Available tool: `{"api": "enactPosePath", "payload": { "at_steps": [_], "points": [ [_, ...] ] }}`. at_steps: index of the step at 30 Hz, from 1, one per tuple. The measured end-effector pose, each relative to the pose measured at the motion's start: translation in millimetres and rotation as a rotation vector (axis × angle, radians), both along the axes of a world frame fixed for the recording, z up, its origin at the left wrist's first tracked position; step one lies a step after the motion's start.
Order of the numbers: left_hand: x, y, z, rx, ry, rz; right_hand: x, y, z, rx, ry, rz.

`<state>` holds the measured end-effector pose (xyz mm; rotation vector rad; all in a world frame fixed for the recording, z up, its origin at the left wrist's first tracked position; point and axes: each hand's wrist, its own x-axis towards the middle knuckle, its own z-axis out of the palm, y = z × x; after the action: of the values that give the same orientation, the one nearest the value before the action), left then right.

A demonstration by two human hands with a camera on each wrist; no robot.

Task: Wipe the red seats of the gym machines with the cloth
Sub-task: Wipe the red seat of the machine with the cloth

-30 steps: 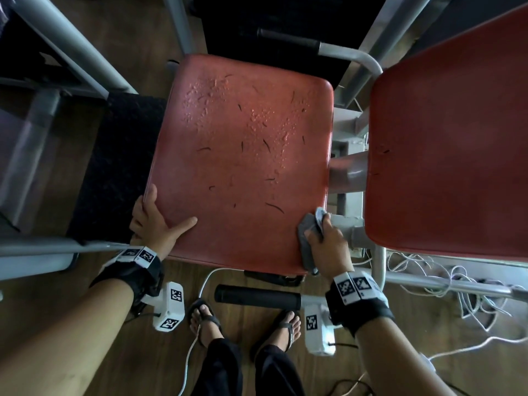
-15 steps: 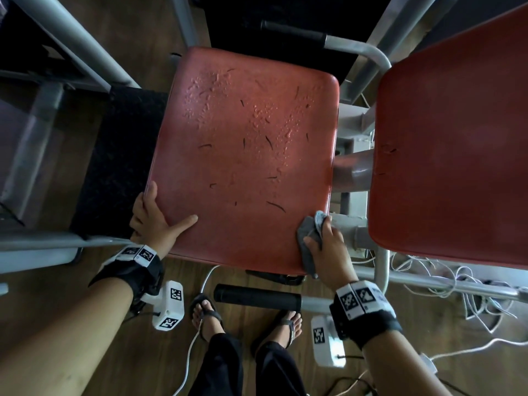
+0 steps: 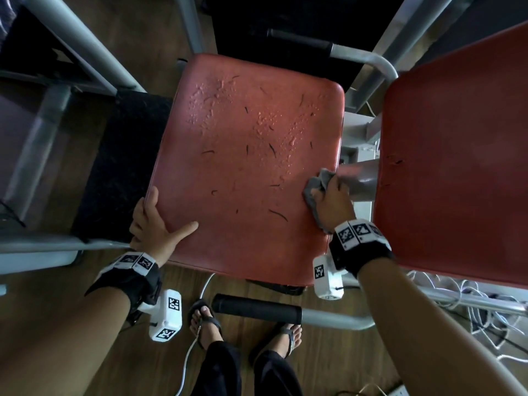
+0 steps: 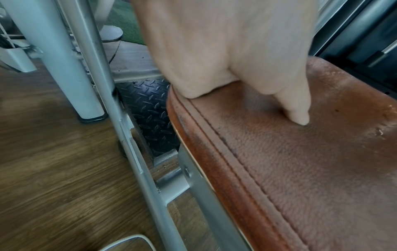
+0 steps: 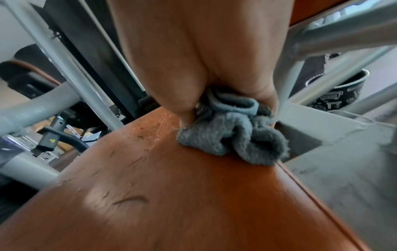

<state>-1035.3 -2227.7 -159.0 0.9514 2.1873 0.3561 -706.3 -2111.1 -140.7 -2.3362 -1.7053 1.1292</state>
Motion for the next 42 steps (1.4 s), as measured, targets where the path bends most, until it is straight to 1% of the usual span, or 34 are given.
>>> {"api": "enactPosePath", "payload": {
  "at_steps": [3,5,8,11,16,18,23,24,27,30,32,35,38,40,42],
  "points": [
    [1,1,2,-0.005,0.01,-0.006,-8,-26,1,0.019,-0.101,0.071],
    [2,1,3,-0.009,0.018,-0.007,-10,-29,-2,0.031,-0.135,0.09],
    [2,2,2,-0.016,0.024,-0.006,-8,-8,-2,0.011,-0.078,0.033],
    [1,1,0,-0.009,0.022,-0.002,-3,6,0,0.026,-0.029,0.024],
    [1,1,0,-0.005,0.023,0.004,-2,-15,-5,0.027,-0.054,0.032],
    [2,2,0,-0.006,0.019,0.01,1,-14,-10,0.034,-0.047,0.023],
    [3,2,2,-0.003,0.006,0.022,12,10,-13,0.075,0.13,-0.044],
    [3,2,2,0.0,0.004,0.022,13,10,-13,0.086,0.133,-0.039],
    [4,2,3,0.004,0.001,0.03,12,-8,-18,0.164,0.065,0.015],
    [5,3,5,-0.006,0.013,0.027,11,-16,-23,0.166,0.019,0.038],
    [5,3,5,-0.002,0.002,0.029,9,-3,-24,0.16,0.0,0.028],
    [4,3,5,0.003,-0.02,0.04,5,41,-25,0.186,-0.002,-0.014],
    [4,3,5,-0.006,-0.023,0.032,4,78,-21,0.172,0.002,-0.07],
    [4,3,5,-0.016,-0.028,0.033,4,79,-21,0.172,0.018,-0.083],
    [3,3,5,-0.016,-0.034,0.035,5,69,-23,0.192,0.027,-0.067]
  ]
}}
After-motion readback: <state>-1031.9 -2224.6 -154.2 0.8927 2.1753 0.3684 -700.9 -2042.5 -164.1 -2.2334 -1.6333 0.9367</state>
